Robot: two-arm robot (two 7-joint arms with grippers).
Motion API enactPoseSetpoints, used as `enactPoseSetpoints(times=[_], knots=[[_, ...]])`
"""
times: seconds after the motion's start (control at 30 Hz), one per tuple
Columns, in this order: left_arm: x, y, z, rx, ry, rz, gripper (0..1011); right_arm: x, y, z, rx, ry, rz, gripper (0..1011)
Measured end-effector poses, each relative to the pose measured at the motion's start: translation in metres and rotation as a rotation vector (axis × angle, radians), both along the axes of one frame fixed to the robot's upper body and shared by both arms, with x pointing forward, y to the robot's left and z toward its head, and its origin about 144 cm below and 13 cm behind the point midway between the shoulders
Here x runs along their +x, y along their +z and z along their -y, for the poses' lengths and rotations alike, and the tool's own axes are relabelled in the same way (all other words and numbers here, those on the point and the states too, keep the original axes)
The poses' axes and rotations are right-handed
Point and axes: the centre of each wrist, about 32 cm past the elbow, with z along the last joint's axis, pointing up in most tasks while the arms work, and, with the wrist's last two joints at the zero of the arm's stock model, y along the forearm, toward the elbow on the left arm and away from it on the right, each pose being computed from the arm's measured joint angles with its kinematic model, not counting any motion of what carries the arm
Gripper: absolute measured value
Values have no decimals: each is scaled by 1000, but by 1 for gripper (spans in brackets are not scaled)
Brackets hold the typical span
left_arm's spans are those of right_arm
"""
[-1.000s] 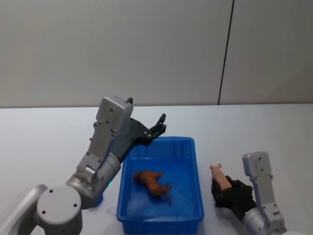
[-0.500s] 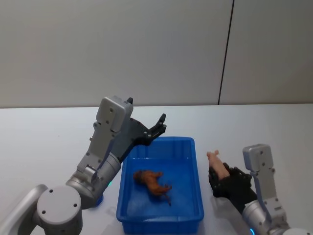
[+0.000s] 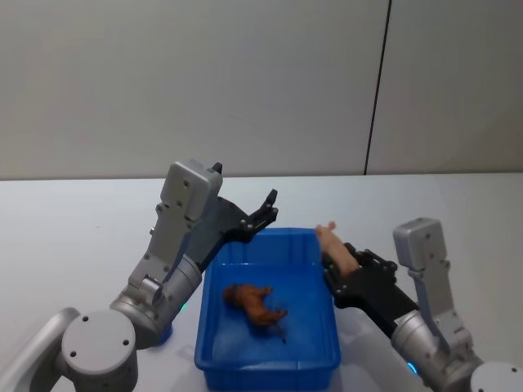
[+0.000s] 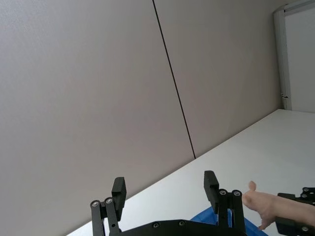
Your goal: Pick up the two dolls from the table and place them into the box.
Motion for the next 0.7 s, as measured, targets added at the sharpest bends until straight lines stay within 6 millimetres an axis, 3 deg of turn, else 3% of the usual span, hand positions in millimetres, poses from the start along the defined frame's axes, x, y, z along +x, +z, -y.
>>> enactPoseSetpoints(times=[0.33,0.7], knots=[[0,0,0,0,0,0,1001,15,5,-10,24,120,6,372],[0,0,0,0,0,0,1001,29,4,-18,47,168,-27,717]])
